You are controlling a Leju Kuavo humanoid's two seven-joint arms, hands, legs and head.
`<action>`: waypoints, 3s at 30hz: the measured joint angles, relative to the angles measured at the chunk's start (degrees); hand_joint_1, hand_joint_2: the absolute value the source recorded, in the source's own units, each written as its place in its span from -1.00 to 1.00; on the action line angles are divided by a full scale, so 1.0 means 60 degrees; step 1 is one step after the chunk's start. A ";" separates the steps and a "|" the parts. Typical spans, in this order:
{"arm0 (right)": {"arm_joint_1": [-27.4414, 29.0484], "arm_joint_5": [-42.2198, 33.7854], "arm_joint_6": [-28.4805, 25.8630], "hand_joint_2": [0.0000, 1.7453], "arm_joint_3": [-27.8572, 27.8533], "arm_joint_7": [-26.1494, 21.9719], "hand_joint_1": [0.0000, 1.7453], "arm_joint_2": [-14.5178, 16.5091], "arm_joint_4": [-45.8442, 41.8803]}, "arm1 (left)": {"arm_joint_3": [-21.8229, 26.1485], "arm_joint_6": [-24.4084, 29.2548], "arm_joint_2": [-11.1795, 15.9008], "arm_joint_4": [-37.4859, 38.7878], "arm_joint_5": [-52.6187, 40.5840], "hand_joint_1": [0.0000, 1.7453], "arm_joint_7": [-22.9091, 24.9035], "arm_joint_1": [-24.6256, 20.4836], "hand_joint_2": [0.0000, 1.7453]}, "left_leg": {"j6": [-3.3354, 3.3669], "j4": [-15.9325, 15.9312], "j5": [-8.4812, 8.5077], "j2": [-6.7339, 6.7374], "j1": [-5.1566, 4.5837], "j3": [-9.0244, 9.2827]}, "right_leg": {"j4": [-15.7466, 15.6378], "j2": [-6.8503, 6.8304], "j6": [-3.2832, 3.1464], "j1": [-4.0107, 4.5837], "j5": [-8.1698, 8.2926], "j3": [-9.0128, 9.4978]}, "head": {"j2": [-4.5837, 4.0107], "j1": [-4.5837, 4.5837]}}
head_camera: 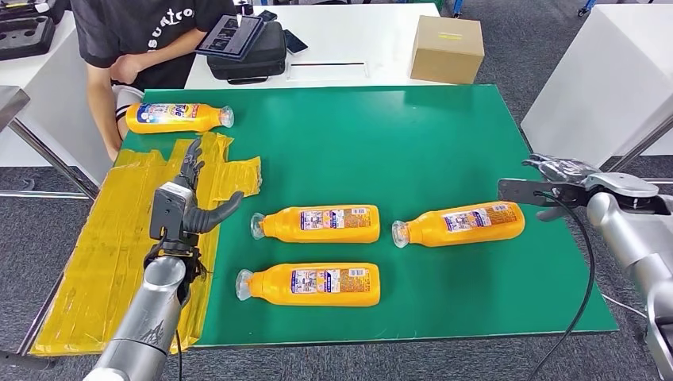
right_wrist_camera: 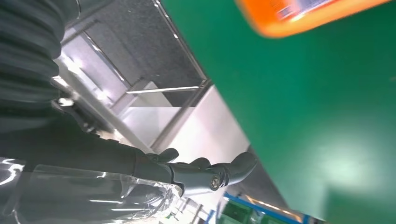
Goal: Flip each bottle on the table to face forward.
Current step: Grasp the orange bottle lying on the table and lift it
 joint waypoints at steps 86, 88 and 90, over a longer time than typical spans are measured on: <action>0.0975 0.1126 -0.2163 1.00 0.1786 0.1192 1.00 0.2067 0.1613 | 0.0027 0.0438 0.0003 0.0720 0.0503 -1.00 -0.0344 0.0006 1.00 | 0.0001 -0.0004 -0.0001 0.0023 0.0003 0.0100 | -0.0002 0.0015 0.0001 0.0003 0.0002 0.0094 | -0.0001 0.0001; 0.1017 0.1205 -0.2393 1.00 0.1720 0.1291 1.00 0.2126 0.1610 | 0.0059 0.0443 0.0003 0.0682 0.0484 -1.00 -0.0330 0.0063 1.00 | 0.0001 -0.0005 -0.0002 0.0030 0.0003 0.0107 | -0.0002 0.0029 0.0001 0.0003 0.0002 0.0100 | -0.0002 0.0002; 0.1069 0.1252 -0.2627 1.00 0.1636 0.1410 1.00 0.2192 0.1590 | 0.0097 0.0457 0.0003 0.0602 0.0472 -1.00 -0.0300 0.0140 1.00 | 0.0002 -0.0006 -0.0003 0.0038 0.0003 0.0109 | -0.0002 0.0041 0.0003 0.0003 0.0003 0.0100 | 0.0000 0.0003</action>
